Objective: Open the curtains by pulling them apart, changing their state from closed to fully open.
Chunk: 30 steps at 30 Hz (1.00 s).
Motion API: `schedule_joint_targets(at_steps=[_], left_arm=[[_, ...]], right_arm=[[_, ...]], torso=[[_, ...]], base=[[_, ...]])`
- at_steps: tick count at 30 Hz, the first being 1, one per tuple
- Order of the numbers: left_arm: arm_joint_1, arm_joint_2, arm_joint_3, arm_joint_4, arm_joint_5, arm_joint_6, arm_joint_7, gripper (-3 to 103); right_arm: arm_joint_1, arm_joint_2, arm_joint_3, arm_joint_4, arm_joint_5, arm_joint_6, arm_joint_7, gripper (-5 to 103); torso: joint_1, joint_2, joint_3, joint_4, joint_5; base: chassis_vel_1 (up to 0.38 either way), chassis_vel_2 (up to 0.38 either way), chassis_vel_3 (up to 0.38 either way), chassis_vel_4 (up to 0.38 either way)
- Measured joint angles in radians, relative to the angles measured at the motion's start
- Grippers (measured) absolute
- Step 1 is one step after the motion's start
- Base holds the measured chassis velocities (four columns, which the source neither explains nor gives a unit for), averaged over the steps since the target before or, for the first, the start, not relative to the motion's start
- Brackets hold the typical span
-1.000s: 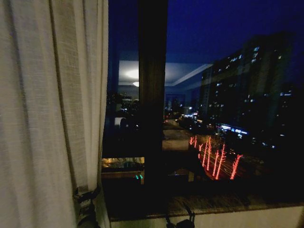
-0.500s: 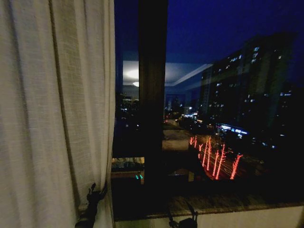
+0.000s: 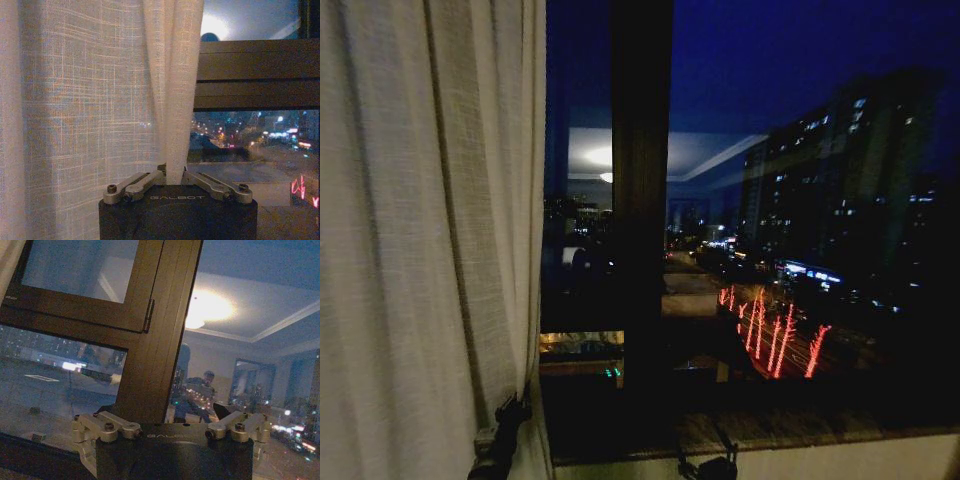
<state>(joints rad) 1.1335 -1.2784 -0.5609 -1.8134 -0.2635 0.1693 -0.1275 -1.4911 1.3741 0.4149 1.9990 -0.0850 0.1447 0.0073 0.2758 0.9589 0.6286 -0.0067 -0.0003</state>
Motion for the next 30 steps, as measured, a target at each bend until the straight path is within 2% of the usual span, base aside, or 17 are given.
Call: schedule_joint_targets(at_steps=[9, 11, 13, 14, 18, 30], left_arm=[[0.002, -0.004, -0.005, 0.002, -0.002, 0.001, 0.018, 0], [0.007, -0.007, -0.012, -0.002, -0.004, 0.001, 0.046, 0], [0.015, -0.008, -0.020, -0.009, -0.034, 0.000, 0.110, 0], [0.015, -0.008, -0.020, -0.009, -0.034, 0.000, 0.110, 0], [0.037, -0.006, -0.034, -0.026, -0.066, -0.003, 0.183, 0], [0.084, -0.007, -0.054, -0.077, -0.041, 0.022, 0.159, 0]], right_arm=[[0.005, 0.000, -0.009, 0.001, 0.007, -0.008, 0.000, 100], [0.004, 0.000, -0.018, 0.000, 0.029, -0.009, -0.004, 100], [-0.003, 0.000, -0.040, -0.008, 0.071, 0.004, -0.012, 100], [-0.003, 0.000, -0.040, -0.008, 0.071, 0.004, -0.012, 100], [-0.008, 0.000, -0.045, -0.015, 0.084, 0.015, -0.024, 100], [-0.038, 0.000, -0.061, 0.016, 0.056, 0.014, -0.045, 100]], torso=[[0.000, 0.000, 0.000, -0.0001, 0.0000], [0.000, 0.000, 0.000, 0.0001, 0.0000], [0.000, 0.000, 0.000, 0.0000, 0.0001], [0.000, 0.000, 0.000, 0.0000, 0.0001], [0.000, 0.000, 0.000, 0.0000, 0.0001], [0.000, 0.000, 0.000, -0.0001, 0.0001]], base=[[0.000, 0.000, 0.000, 0.000], [0.000, 0.000, 0.000, 0.000], [0.000, 0.000, 0.000, 0.000], [0.000, 0.000, 0.000, 0.000], [0.000, 0.000, 0.000, 0.000], [0.000, 0.000, 0.000, 0.000]])
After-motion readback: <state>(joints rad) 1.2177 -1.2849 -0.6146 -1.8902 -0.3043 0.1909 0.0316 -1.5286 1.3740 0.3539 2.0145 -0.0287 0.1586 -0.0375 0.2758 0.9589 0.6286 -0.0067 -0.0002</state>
